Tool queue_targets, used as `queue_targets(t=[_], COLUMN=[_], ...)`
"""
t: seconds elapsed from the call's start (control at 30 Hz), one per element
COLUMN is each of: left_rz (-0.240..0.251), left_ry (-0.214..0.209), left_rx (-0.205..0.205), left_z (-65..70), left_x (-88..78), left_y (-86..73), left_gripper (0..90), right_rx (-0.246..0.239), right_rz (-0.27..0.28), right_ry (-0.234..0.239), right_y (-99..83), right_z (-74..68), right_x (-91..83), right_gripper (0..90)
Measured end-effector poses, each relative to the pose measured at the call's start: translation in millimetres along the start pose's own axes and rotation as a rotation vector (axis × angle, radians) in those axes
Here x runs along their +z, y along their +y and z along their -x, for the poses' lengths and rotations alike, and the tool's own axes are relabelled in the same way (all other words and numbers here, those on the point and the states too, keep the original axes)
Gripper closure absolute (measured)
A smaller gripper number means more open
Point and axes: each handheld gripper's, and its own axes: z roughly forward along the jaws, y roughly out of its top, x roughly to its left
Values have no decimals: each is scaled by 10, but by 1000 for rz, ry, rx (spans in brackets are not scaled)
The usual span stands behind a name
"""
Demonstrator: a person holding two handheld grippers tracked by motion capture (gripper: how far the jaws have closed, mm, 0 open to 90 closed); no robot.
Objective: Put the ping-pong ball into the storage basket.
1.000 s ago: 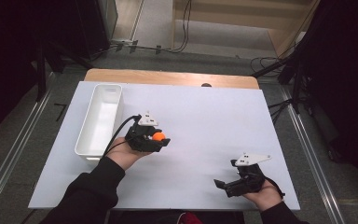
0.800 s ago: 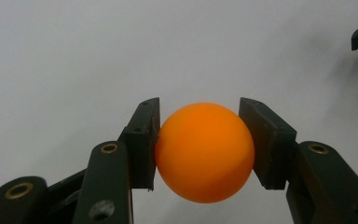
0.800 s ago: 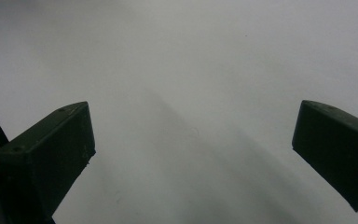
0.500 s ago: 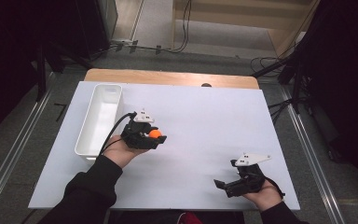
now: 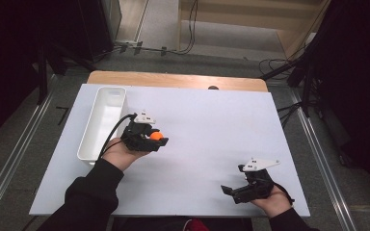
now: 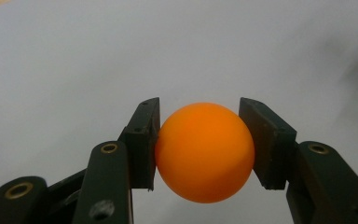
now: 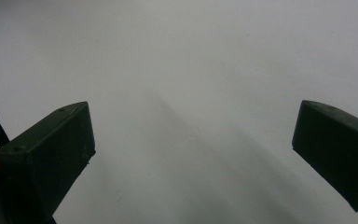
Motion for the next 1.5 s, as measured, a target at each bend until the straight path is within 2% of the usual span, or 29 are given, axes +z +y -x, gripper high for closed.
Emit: queue_targets(t=[0.7, 1.5], left_rz=[-15, -7], left_ry=[12, 34], left_rx=[-34, -68], left_z=[-137, -293], left_x=[-112, -256], left_y=[-7, -10], left_gripper=[505, 505], right_rx=[0, 2], right_rz=[2, -3], right_ry=[-2, -2], right_y=[-2, -10], right_z=[-2, -15], right_x=[-2, -3], right_gripper=[0, 0])
